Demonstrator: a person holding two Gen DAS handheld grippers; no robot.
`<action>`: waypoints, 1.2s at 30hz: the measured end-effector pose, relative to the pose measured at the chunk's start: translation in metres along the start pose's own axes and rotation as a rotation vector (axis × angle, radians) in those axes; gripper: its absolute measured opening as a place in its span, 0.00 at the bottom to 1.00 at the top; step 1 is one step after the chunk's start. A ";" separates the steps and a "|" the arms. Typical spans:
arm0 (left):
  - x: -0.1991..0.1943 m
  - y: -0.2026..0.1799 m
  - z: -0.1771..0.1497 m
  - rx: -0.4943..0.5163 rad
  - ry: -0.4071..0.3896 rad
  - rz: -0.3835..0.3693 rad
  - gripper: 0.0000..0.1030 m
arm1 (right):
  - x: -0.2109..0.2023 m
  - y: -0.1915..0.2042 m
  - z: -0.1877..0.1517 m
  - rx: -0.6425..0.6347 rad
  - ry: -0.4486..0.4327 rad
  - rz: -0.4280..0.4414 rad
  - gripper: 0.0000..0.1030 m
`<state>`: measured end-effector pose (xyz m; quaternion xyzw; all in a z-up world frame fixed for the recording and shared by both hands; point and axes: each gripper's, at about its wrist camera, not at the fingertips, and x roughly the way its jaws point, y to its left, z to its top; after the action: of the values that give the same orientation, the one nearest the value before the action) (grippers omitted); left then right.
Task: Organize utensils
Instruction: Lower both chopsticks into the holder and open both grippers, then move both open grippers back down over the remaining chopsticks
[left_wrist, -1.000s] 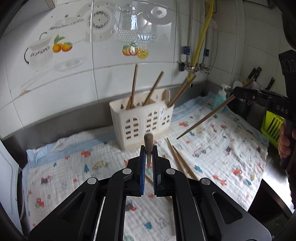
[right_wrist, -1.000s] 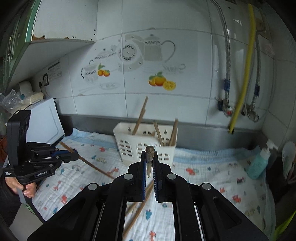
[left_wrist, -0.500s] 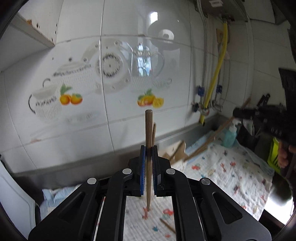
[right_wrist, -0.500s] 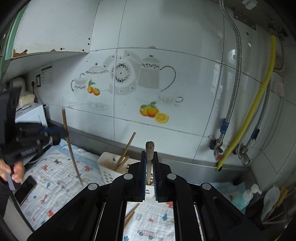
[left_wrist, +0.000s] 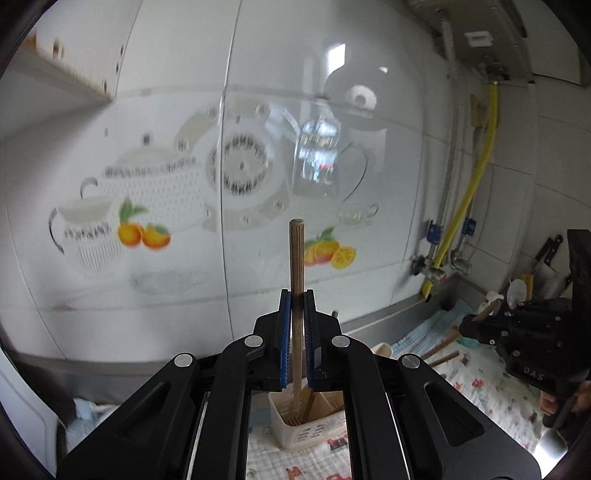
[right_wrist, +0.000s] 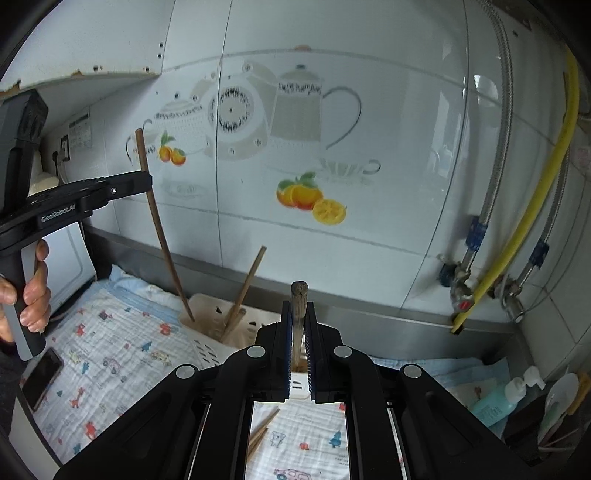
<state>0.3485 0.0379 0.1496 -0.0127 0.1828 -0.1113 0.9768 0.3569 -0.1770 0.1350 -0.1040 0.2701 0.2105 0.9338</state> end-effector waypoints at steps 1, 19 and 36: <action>0.005 0.002 -0.004 -0.005 0.015 0.001 0.05 | 0.002 0.001 -0.002 0.000 0.007 0.002 0.06; 0.008 0.002 -0.033 0.001 0.080 0.018 0.38 | -0.011 -0.001 -0.016 0.039 -0.016 -0.010 0.28; -0.088 -0.008 -0.117 0.012 0.099 -0.021 0.69 | -0.072 0.031 -0.120 0.092 -0.014 -0.046 0.69</action>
<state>0.2251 0.0513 0.0721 -0.0032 0.2300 -0.1229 0.9654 0.2327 -0.2106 0.0718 -0.0654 0.2705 0.1772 0.9440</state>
